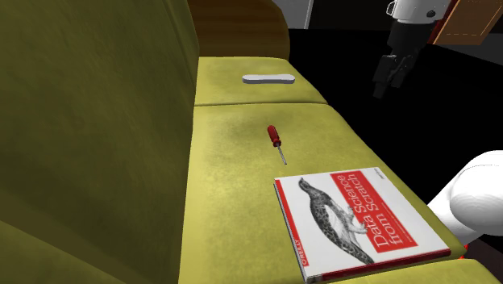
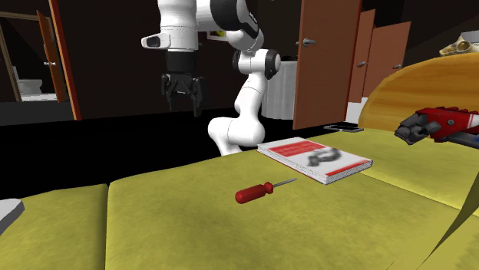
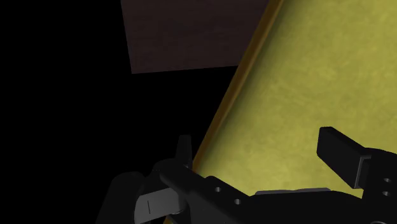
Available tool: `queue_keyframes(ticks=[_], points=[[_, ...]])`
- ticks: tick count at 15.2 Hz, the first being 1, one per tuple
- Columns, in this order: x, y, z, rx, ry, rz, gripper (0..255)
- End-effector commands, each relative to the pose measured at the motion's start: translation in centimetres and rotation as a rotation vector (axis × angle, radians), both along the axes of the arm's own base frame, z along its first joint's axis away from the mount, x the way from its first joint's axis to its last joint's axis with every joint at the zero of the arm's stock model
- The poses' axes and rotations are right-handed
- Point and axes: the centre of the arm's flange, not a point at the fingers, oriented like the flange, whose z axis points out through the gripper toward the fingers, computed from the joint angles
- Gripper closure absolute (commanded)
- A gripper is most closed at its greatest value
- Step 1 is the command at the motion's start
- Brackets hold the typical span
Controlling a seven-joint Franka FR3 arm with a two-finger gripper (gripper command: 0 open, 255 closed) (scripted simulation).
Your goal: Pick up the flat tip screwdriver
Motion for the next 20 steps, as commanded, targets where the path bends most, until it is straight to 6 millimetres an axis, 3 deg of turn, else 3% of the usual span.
queue_keyframes(ticks=[1, 10, 20], points=[[0.0, 0.0, 0.0, 0.000, 0.000, 0.000, 0], [1.7, 11.1, -2.4, 0.016, -0.037, -0.130, 0], [5.3, 23.0, -4.7, 0.034, -0.078, -0.274, 0]])
